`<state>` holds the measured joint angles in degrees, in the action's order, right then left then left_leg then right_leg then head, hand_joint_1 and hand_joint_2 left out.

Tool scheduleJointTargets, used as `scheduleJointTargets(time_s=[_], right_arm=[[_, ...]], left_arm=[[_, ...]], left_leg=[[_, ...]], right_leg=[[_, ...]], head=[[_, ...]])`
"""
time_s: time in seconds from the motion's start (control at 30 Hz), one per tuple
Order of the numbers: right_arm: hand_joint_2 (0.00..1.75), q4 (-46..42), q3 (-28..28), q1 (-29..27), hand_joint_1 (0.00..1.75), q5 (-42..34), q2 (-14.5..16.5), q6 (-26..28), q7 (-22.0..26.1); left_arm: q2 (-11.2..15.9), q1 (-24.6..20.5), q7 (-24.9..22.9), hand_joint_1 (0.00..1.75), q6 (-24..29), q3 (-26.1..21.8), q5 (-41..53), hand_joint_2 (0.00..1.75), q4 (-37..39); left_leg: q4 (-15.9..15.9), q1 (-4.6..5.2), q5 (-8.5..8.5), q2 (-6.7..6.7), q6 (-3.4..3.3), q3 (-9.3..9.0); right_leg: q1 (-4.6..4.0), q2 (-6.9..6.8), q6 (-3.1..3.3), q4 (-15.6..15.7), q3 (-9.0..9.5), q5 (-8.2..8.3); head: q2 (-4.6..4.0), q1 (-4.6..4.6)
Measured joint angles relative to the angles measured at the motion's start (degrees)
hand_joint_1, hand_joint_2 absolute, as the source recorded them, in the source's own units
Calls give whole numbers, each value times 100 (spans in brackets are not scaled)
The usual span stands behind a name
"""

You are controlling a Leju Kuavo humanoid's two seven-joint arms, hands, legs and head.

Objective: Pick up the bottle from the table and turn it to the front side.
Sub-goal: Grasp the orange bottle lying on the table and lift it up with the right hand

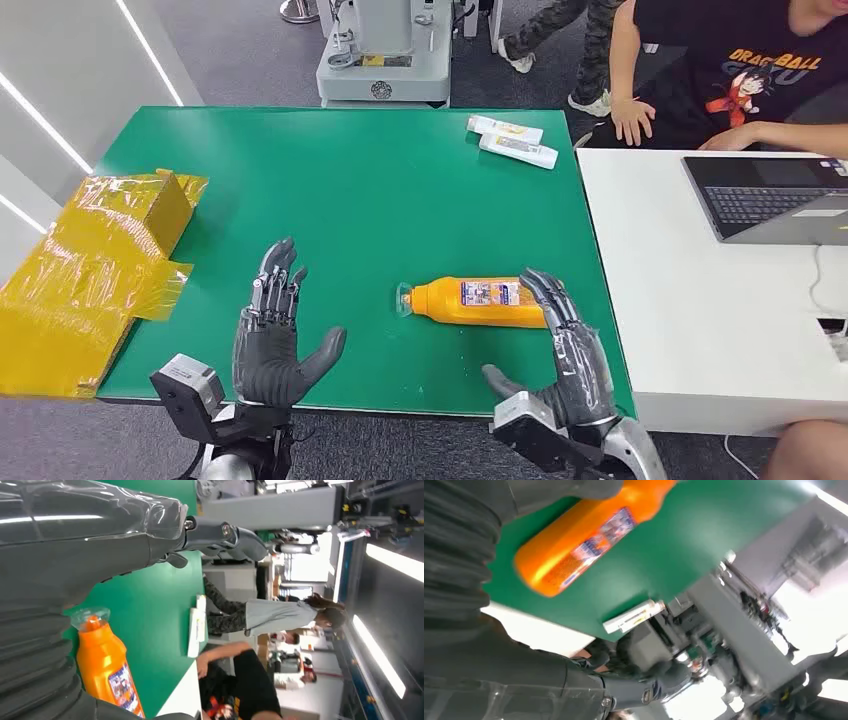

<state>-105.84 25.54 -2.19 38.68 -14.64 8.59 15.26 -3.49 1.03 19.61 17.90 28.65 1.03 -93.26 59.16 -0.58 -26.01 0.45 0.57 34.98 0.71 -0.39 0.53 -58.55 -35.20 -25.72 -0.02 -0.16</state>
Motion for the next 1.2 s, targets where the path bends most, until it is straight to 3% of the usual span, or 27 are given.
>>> scheduleJointTargets(time_s=[0.07,0.13,0.2,0.4,0.57,0.67,0.8,0.93,1.07,1.2], right_arm=[[175,58,-124,156,0,-179,-311,-397,77],[175,153,-387,394,0,-423,-849,-962,215],[175,209,-617,527,0,-489,-1200,-1185,281],[175,294,-744,884,0,-595,-1811,-1731,136],[175,849,-591,2327,0,-1706,-2597,-3424,110],[175,1342,-201,3455,0,-2433,-2878,-4287,50],[175,1960,634,4747,0,-2902,-2927,-4374,100],[175,2558,1546,5628,0,-2951,-2636,-4201,233],[175,3066,2245,6050,0,-2976,-2235,-3859,406],[175,3525,2685,6070,0,-2900,-1828,-3203,664]], left_arm=[[1,-25,5,0,-40,-1,-18,175,2],[1,-55,22,0,-103,-2,-41,175,4],[0,-61,35,0,-127,-2,-48,175,6],[2,-104,45,0,-183,-2,-61,175,11],[12,-244,41,0,-365,-2,-106,175,48],[5,-330,-3,0,-457,-2,-111,175,58],[-13,-414,-51,0,-491,-2,-109,175,69],[-35,-486,-57,0,-489,-2,-108,175,93],[-36,-516,-55,0,-449,-2,-112,175,104],[-36,-503,-35,0,-392,-2,-125,175,136]], left_leg=[[5,3,1,-2,-8,3],[11,7,2,-6,-22,7],[14,7,1,-6,-29,9],[15,7,-1,-3,-32,15],[18,11,7,11,-43,15],[20,12,15,10,-50,18],[20,10,19,8,-49,21],[20,7,25,6,-43,18],[19,4,27,-5,-42,21],[19,3,28,-11,-41,21]], right_leg=[[3,-2,-6,0,0,4],[5,-6,-13,1,1,8],[5,-8,-15,2,2,9],[6,-5,-16,-2,-3,9],[8,7,-22,-3,-5,19],[9,5,-28,-3,-5,25],[8,3,-29,-5,-4,27],[5,3,-29,-6,-5,27],[2,-5,-29,-6,-5,27],[1,-11,-30,-4,-5,25]], head=[[0,-2],[0,0],[0,2],[0,-2],[0,-2],[0,-3],[0,-2],[0,-3],[0,-2],[0,-3]])
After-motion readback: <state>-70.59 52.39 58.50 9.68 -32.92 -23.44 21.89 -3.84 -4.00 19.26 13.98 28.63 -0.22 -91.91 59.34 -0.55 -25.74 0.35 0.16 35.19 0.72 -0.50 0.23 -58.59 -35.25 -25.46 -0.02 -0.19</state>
